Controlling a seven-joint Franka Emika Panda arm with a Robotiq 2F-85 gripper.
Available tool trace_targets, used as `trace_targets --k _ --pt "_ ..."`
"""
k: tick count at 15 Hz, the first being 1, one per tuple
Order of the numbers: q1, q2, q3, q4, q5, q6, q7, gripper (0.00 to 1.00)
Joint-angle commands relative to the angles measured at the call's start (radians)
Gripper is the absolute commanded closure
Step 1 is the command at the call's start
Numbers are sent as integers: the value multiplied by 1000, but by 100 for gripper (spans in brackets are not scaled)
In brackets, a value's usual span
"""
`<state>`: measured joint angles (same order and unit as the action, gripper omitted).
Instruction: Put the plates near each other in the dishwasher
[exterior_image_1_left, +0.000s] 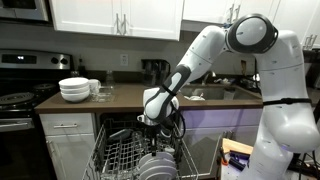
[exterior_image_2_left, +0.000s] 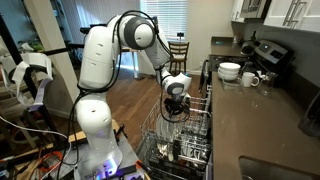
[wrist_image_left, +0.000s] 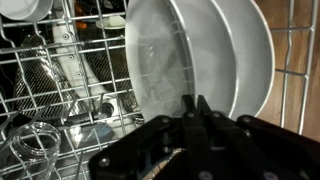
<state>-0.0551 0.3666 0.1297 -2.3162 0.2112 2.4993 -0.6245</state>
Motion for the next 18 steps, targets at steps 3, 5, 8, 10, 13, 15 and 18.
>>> trace_targets --k 3,5,8,10,13,15,18 --pt "-6 25 61 32 21 -39 23 52" --pt "5 -1 55 24 4 -60 51 39" --pt "29 -49 39 1 -32 -72 110 19" --pt "59 -90 28 -13 -81 -84 174 6" --pt "102 -160 17 -39 -162 -88 266 0" --pt "130 -209 9 -62 -230 -75 326 0" --pt "154 -279 9 -98 -306 -59 377 0"
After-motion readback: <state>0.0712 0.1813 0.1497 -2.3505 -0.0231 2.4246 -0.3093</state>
